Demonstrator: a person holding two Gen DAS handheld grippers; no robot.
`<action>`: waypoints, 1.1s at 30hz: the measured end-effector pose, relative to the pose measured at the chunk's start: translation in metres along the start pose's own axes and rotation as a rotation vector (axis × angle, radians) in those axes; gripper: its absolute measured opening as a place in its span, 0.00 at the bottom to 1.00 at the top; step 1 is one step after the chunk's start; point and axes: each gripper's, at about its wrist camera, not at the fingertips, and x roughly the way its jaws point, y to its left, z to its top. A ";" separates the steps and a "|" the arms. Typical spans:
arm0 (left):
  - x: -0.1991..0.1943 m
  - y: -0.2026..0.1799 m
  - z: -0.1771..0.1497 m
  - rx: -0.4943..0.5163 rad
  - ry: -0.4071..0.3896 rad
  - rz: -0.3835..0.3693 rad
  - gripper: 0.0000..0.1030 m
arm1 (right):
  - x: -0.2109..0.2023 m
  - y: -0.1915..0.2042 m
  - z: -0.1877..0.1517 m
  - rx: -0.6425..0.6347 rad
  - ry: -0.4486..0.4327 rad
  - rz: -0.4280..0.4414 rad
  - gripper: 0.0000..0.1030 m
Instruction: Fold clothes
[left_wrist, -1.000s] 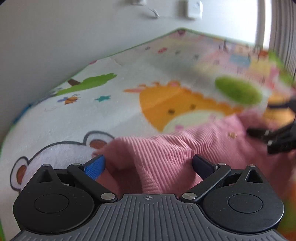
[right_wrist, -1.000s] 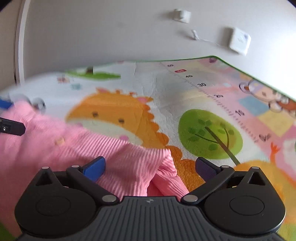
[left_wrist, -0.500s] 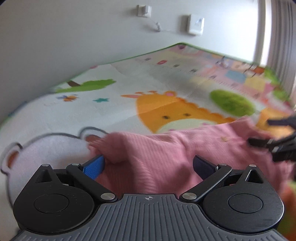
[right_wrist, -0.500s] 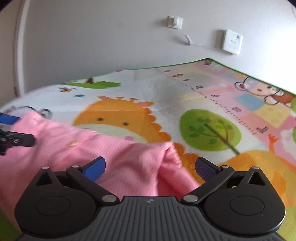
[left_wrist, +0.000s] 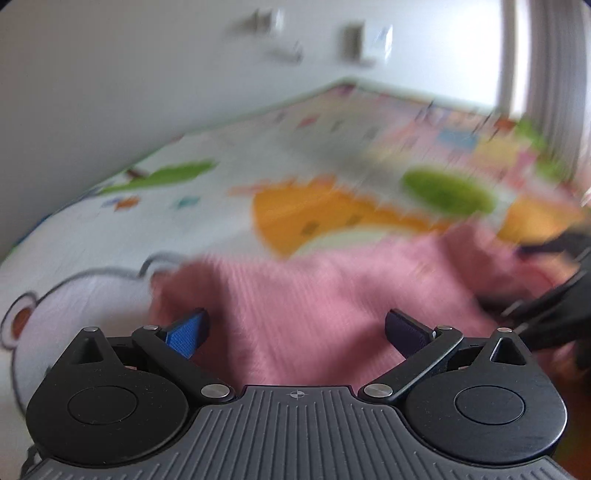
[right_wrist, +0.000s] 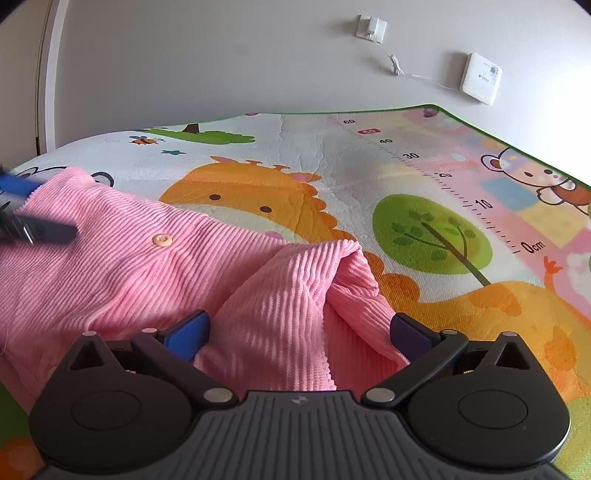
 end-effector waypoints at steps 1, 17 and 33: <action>0.004 0.000 0.000 -0.004 0.019 0.001 1.00 | -0.001 0.000 0.000 0.004 -0.005 -0.001 1.00; 0.009 0.010 -0.003 -0.068 0.053 -0.039 1.00 | -0.029 0.028 0.007 -0.056 -0.096 0.063 1.00; 0.010 0.016 -0.003 -0.079 0.056 -0.056 1.00 | -0.019 0.016 -0.003 -0.054 -0.041 -0.018 1.00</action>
